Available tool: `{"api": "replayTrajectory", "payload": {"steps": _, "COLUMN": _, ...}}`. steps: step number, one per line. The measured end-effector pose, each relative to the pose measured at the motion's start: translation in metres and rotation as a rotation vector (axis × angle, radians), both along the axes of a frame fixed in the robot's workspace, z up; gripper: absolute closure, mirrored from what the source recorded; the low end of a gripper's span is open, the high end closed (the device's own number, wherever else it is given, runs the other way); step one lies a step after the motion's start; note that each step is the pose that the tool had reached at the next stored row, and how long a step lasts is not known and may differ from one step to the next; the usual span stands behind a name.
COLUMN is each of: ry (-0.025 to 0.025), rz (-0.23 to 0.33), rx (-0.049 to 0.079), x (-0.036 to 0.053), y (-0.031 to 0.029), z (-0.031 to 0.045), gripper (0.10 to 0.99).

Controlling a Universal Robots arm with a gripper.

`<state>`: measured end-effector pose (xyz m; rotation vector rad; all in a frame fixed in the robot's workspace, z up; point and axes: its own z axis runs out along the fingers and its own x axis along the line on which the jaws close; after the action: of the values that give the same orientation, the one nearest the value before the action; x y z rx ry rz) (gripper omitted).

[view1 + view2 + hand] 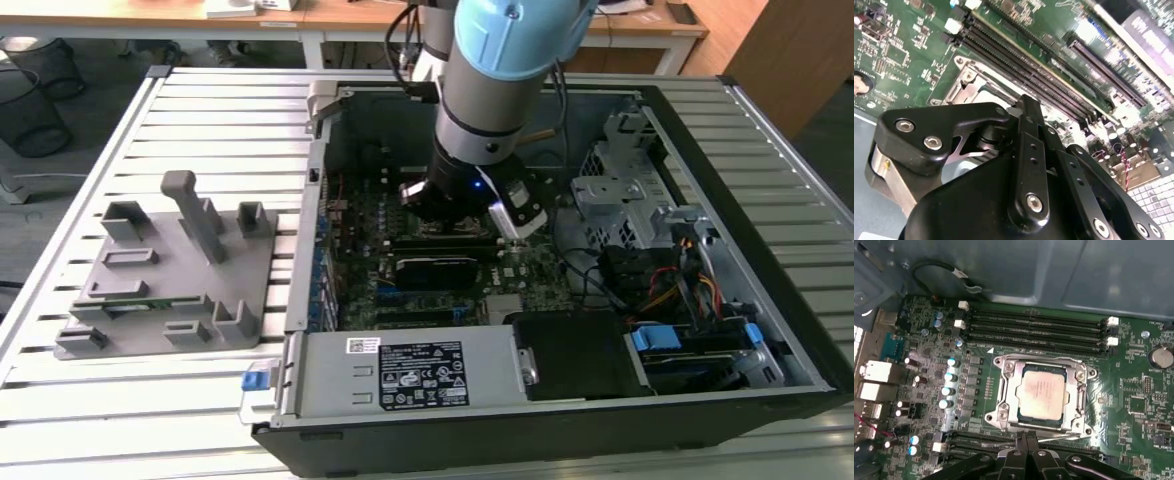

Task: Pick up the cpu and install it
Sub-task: 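Install the second cpu locking lever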

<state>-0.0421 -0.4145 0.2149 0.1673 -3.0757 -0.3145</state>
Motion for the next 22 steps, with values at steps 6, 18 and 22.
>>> {"api": "replayTrajectory", "payload": {"steps": 6, "ry": 0.0001, "rz": 0.0, "rx": 0.017, "x": -0.0054, "y": -0.009, "z": -0.0021, "gripper": 0.98}}
{"api": "replayTrajectory", "payload": {"steps": 18, "ry": 0.0001, "rz": 0.0, "rx": 0.032, "x": -0.0134, "y": -0.0098, "z": -0.0082, "gripper": 0.98}}
{"api": "replayTrajectory", "payload": {"steps": 22, "ry": 0.0, "rz": 0.0, "rx": 0.038, "x": -0.0141, "y": -0.0098, "z": -0.0109, "gripper": 0.98}}
